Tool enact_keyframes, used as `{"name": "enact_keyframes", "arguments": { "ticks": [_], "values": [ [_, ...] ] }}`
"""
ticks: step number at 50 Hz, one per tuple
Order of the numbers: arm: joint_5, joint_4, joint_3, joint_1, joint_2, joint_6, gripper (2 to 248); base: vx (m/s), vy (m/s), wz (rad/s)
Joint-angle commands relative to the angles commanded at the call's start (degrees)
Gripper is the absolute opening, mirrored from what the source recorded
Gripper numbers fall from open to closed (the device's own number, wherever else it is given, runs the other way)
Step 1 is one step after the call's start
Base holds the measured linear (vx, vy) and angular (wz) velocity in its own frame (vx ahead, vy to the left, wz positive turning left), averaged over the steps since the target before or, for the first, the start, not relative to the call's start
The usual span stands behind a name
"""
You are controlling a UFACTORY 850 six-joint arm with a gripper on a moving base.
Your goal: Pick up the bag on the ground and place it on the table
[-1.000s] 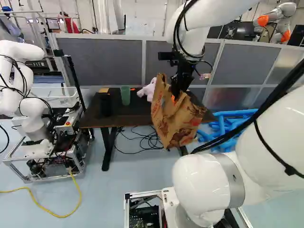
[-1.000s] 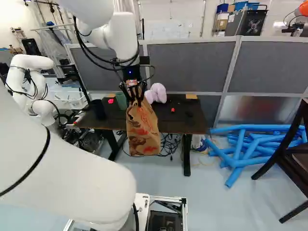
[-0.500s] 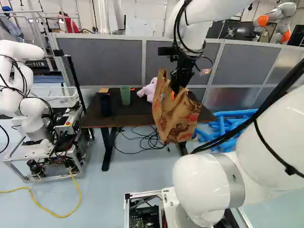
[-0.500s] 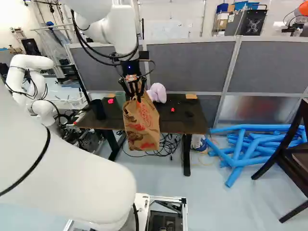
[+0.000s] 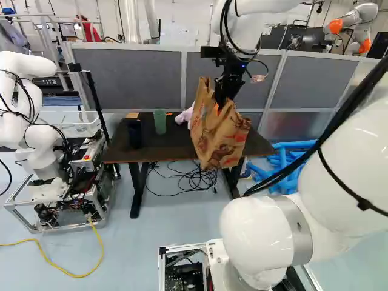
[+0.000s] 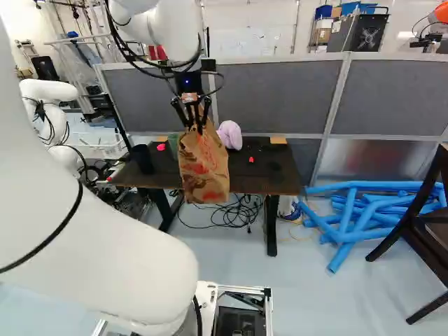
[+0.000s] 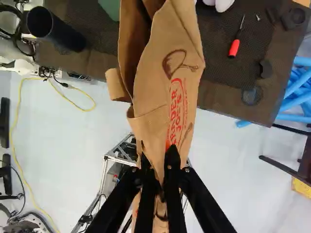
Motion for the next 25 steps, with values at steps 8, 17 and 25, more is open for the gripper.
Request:
{"name": "enact_keyframes", "arguments": {
  "ticks": [8, 17, 25],
  "values": [
    [-1.5, 2.0, -2.7, 0.1, -1.4, 0.0, 25, 0.0, 0.0, 0.0],
    [-3.0, 4.6, -5.6, 0.3, -3.9, 0.0, 25, 0.0, 0.0, 0.0],
    [-4.6, 6.1, -7.6, 0.1, -6.0, 0.0, 25, 0.0, 0.0, 0.0]
  ]
}}
